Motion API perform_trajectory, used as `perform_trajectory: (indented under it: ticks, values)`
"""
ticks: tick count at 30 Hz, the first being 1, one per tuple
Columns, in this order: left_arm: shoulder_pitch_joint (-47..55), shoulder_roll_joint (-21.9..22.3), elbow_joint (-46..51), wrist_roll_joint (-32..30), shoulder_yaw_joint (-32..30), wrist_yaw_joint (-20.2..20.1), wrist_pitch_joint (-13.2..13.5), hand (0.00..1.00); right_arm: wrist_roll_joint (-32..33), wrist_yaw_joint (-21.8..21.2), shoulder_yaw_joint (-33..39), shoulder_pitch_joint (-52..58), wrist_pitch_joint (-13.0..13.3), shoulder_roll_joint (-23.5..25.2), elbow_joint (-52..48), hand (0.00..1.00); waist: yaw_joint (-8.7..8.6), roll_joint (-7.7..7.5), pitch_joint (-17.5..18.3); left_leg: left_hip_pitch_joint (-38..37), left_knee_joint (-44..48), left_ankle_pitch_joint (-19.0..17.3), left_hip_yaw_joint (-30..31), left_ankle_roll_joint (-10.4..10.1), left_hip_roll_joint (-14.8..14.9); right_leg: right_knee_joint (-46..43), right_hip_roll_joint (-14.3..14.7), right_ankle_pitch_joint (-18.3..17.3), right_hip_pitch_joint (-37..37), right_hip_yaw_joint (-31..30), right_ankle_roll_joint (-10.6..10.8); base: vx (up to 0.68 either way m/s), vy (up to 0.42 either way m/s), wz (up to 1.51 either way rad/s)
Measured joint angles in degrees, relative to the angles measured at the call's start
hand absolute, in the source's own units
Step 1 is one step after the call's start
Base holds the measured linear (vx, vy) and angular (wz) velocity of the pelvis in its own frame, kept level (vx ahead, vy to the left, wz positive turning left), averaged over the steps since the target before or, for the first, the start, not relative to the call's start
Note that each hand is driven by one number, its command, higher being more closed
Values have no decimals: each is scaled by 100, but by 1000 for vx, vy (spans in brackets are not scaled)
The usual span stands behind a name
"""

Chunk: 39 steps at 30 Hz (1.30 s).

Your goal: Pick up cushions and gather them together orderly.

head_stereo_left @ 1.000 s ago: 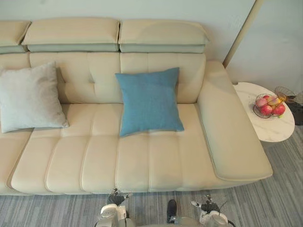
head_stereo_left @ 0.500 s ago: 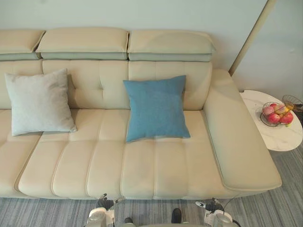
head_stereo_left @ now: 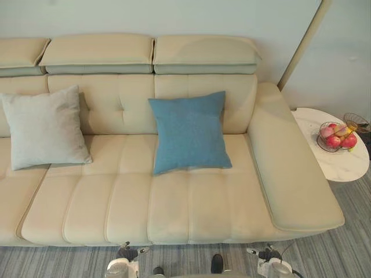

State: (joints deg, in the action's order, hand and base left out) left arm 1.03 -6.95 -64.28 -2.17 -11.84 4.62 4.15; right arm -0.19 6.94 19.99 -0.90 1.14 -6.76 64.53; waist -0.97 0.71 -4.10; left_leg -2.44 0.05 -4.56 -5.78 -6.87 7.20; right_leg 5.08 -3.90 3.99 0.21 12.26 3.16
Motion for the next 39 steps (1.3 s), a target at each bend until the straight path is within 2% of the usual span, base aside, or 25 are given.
perform_trajectory:
  ticks: [10, 13, 15, 18, 19, 21, 22, 24, 25, 26, 27, 28, 29, 31, 32, 33, 34, 35, 36, 37, 38, 39]
  values:
    - [344, 131, 4, -34, 58, 27, -83, 0, -219, 102, 3, 376, -117, 77, -18, 0, 1, 81, -86, -170, -24, 3, -113, 0, 10, -4, -8, -44, 185, -45, 24, -21, 4, -2]
    - [290, 164, 43, -59, 15, 29, -84, 0, -220, 148, 1, 455, -118, 163, -137, 0, -5, 81, -200, -108, 247, -109, -146, 0, 57, -411, -20, -228, 20, -129, 23, -42, 5, -11]
    - [265, 210, 212, -49, -100, 52, -69, 0, -222, 245, -131, 402, -136, 221, -379, 0, 78, 3, -236, 382, 1185, -449, -82, 4, 86, -1120, -49, -454, -558, -493, 20, -81, 3, -60]
    - [204, 290, 296, -27, -248, 99, -67, 0, -236, 268, -355, 364, -112, 274, -625, 0, 113, -12, -277, 556, 1651, -794, 240, 47, 76, -1517, 16, -523, -953, -909, 39, -90, 29, -92]
    - [166, 349, 296, 7, -259, 135, -65, 0, -247, 273, -443, 354, -105, 371, -752, 0, 102, -5, -288, 550, 1770, -1088, 245, -1, 89, -1715, 107, -552, -1175, -1221, 85, -124, 123, -122]
    - [78, 406, 292, 3, -237, 135, -63, 0, -249, 274, -463, 341, -82, 448, -846, 0, 87, -94, -330, 556, 1995, -1237, -179, 65, 99, -1741, 159, -477, -1303, -1602, 194, -147, 127, -132]
    - [30, 505, 301, -14, -232, 133, -65, 0, -273, 271, -588, 342, -107, 507, -935, 0, 95, -165, -335, 593, 2162, -1396, -589, 108, 149, -1610, 253, -329, -1432, -1957, 220, -179, 143, -146]
    - [-46, 471, 302, -18, -153, 131, -47, 0, -332, 276, -693, 322, -101, 623, -1004, 0, 80, -216, -325, 664, 2265, -1458, -1083, 195, 244, -1305, 253, -266, -1579, -2018, 172, -158, 150, -163]
    - [-96, 459, 309, -18, -19, 139, -52, 0, -435, 265, -728, 203, -108, 671, -1009, 0, 117, -193, -305, 705, 2225, -1394, -1686, 267, 401, -1656, 60, -299, -1916, -1215, 30, -59, 91, -162]
    - [-137, 461, 307, -18, 22, 136, -62, 0, -434, 265, -723, 207, -109, 675, -1005, 0, 109, -221, -300, 615, 2180, -1379, -1927, 280, 445, -2154, -74, -411, -2014, -661, -97, -2, 68, -154]
    - [-156, 463, 307, -18, 40, 136, -63, 0, -435, 265, -719, 217, -109, 674, -995, 0, 106, -221, -299, 579, 2168, -1379, -2019, 280, 468, -2340, -121, -478, -2012, -469, -170, 62, 32, -96]
    - [-155, 469, 301, -18, 54, 134, -67, 0, -435, 267, -707, 243, -106, 676, -966, 0, 91, -220, -300, 438, 2155, -1379, -2254, 280, 528, -2686, -233, -624, -1899, -45, -366, 92, 11, -112]
    - [-123, 460, 291, -19, 51, 123, -68, 0, -441, 266, -720, 267, -101, 673, -897, 0, 107, -240, -287, 270, 2182, -1374, -2536, 273, 532, -2685, -314, -847, -1671, 348, -446, 71, -23, -147]
    - [-180, 428, 204, -19, 42, 119, -79, 0, -430, 262, -720, 245, -53, 621, -822, 0, 63, -244, -270, 209, 2107, -1250, -2670, 437, 449, -2335, -206, -656, -1619, 402, -513, 32, -86, -124]
    - [-255, 470, 115, -23, 58, 94, -86, 0, -432, 257, -706, 22, -81, 517, -666, 0, 61, -39, -231, 223, 1772, -884, -2827, 427, 555, -1829, -57, -326, -1606, 403, -637, 13, -122, -97]
    - [-255, 493, 160, -29, 66, 90, -75, 0, -437, 251, -693, -56, -122, 439, -662, 0, 48, 32, -272, 120, 1613, -824, -3018, 324, 553, -2405, -294, -694, -1685, 887, -644, 27, -114, -92]
    - [-249, 490, 181, -34, 117, 90, -74, 0, -441, 250, -692, -83, -134, 403, -648, 0, 47, 61, -290, 41, 1530, -818, -3121, 309, 550, -2675, -444, -908, -1713, 1123, -598, 73, -68, -85]
    - [-235, 384, 180, -39, 226, 90, -96, 0, -442, 241, -716, -114, -145, 365, -490, 0, 67, 89, -286, -151, 1292, -758, -3583, 168, 537, -3113, -948, -1270, -1677, 1911, -682, 119, -172, -128]
    - [-91, 249, 164, -43, 215, 97, -118, 0, -444, 211, -761, -231, -169, 420, -441, 0, 141, -44, -234, -227, 1340, -703, -3985, 72, 546, -3085, -1304, -1292, -1696, 2498, -847, 129, -230, -144]
    - [-34, 208, 153, -43, 206, 98, -124, 0, -444, 207, -799, -271, -167, 432, -443, 0, 156, -77, -232, -272, 1364, -700, -4078, 66, 553, -3030, -1362, -1279, -1718, 2600, -796, 144, -364, -213]
    - [30, 187, 13, -6, 119, 126, -207, 0, -473, 192, -914, -385, -128, 403, -496, 0, 136, -31, -223, -412, 1579, -601, -4389, -82, 736, -2931, -1025, -1177, -1756, 2603, -775, 130, -313, -173]
    - [33, 201, -17, -8, 127, 125, -223, 0, -496, 195, -918, -383, -104, 367, -501, 0, 102, 21, -231, -427, 1742, -525, -4432, -173, 848, -2798, -864, -1164, -1723, 2477, -794, 199, -403, -204]
